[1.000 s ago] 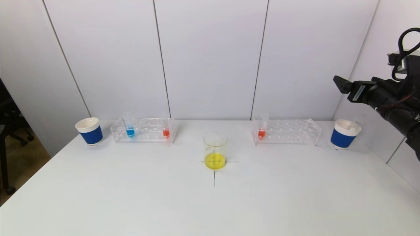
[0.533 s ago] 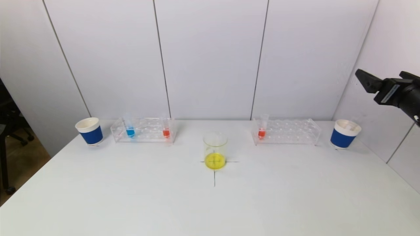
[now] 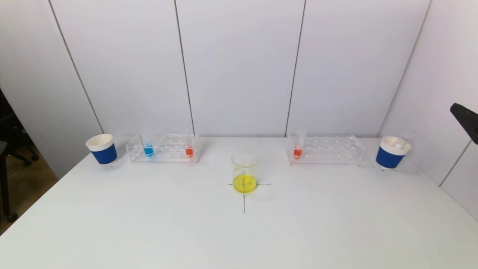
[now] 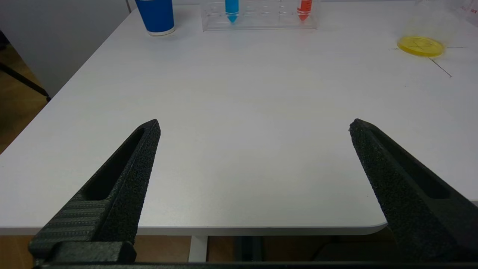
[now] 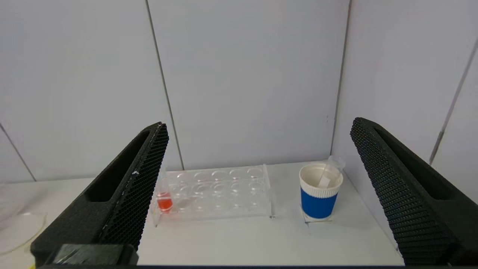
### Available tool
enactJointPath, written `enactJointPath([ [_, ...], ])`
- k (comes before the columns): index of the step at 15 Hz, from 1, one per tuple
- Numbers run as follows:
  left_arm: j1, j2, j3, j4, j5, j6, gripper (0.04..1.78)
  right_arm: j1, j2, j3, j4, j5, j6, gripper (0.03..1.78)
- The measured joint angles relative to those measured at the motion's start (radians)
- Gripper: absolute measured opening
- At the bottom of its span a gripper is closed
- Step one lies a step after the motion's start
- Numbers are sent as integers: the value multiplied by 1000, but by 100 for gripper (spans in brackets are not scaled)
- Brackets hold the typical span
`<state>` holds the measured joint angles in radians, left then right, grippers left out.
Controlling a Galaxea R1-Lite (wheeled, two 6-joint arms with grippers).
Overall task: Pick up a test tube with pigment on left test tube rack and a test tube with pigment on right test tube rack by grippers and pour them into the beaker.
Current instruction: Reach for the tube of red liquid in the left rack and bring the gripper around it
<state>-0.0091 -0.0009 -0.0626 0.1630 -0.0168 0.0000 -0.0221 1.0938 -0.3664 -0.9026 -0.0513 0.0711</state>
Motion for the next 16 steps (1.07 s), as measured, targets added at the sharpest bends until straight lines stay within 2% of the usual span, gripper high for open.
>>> enactJointPath([
  [5, 0, 0, 0, 0, 0, 0, 177, 18, -254, 100, 203, 6, 12, 177],
  [12, 0, 0, 0, 0, 0, 0, 177, 23, -602, 145, 577, 47, 5, 177],
  [16, 0, 0, 0, 0, 0, 0, 177, 22, -761, 182, 690, 60, -12, 177],
])
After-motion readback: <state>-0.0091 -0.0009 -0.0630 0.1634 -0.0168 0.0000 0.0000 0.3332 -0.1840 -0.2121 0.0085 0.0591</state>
